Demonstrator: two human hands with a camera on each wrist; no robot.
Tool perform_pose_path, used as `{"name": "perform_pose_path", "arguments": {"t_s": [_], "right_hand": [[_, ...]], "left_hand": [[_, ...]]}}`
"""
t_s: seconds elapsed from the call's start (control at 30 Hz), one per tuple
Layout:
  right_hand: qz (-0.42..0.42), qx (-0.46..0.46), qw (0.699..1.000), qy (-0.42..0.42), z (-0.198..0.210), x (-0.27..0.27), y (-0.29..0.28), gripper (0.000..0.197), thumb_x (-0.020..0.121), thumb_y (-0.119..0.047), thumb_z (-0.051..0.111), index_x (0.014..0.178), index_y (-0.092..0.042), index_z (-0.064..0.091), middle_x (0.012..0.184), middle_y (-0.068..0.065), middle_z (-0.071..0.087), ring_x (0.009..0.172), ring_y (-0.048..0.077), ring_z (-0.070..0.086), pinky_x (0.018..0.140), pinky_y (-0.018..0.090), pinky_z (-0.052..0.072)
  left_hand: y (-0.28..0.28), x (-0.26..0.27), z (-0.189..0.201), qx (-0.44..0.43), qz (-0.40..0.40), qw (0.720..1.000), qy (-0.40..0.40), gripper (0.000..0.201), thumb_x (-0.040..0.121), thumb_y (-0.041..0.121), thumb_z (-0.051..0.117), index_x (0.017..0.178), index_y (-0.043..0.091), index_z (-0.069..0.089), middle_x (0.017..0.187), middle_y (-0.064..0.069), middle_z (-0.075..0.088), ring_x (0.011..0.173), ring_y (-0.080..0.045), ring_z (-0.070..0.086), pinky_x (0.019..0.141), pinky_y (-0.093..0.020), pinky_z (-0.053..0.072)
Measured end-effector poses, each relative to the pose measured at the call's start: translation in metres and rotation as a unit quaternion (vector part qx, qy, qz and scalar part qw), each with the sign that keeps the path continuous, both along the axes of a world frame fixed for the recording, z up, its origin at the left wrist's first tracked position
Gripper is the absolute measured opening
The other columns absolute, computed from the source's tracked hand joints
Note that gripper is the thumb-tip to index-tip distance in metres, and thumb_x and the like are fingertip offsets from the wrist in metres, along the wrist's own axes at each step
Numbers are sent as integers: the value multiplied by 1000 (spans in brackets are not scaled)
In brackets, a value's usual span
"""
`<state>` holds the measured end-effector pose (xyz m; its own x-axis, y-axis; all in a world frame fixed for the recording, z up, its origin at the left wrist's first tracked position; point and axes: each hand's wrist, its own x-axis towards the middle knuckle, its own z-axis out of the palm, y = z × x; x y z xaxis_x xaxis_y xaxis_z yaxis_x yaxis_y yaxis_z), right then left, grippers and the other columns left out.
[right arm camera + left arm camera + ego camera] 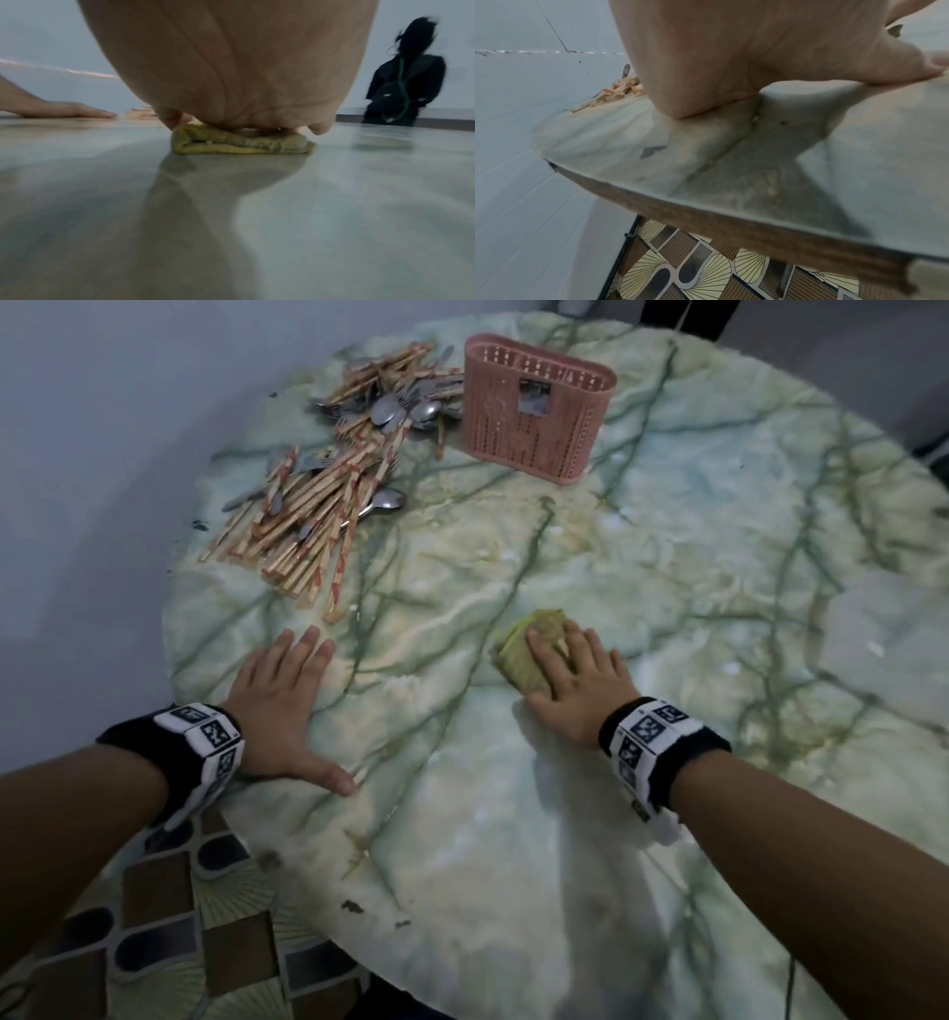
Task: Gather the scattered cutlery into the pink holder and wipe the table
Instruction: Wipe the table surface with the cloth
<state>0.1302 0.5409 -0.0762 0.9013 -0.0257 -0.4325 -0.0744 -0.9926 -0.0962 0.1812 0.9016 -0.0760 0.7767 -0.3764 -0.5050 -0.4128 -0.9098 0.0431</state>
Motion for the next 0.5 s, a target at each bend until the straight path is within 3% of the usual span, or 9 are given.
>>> {"name": "perform_pose_path", "arguments": {"t_s": [0.07,0.13,0.2,0.3,0.4,0.5], "right_hand": [[-14,-18,1000,-14,6,4,-22,75,94,-68,34,158,-50,-1,170,4,-1,155,31,6,124,53,5],[-22,-11,998,-59,13,2,-29,73,92,-72,35,157,-46,13,164,8,22,146,36,27,119,53,22],[-83,41,990,-105,19,0,-28,74,92,-70,43,154,-33,25,148,14,38,132,39,39,109,50,37],[-194,56,973,-111,16,-3,-30,81,90,-68,55,143,-11,35,137,21,43,128,42,43,105,49,40],[-252,83,963,-58,14,-1,-32,78,83,-70,63,128,-10,42,126,18,55,116,38,57,92,43,49],[-214,138,967,-6,18,1,-32,56,91,-54,66,127,-12,57,123,12,66,110,32,63,87,35,50]], "left_hand": [[-1,0,1,4,6,1000,-1,172,26,112,40,154,21,-29,160,-2,-39,149,-26,-33,123,-48,-12],[-3,-1,3,15,10,1000,0,173,24,112,40,154,20,-29,160,-2,-38,150,-27,-31,123,-47,-11],[-6,-1,5,38,10,999,2,174,24,112,39,154,19,-30,160,-4,-38,150,-28,-30,124,-48,-9],[-12,-1,14,70,1,998,8,175,25,112,39,154,17,-29,162,-9,-34,152,-32,-23,125,-49,-4],[-20,-3,28,60,-33,998,15,166,34,109,47,158,18,-17,166,-11,-13,152,-35,-1,124,-48,10],[-41,-10,41,14,-105,994,29,138,53,102,51,158,24,6,155,-5,23,137,-28,28,114,-40,31]]}}
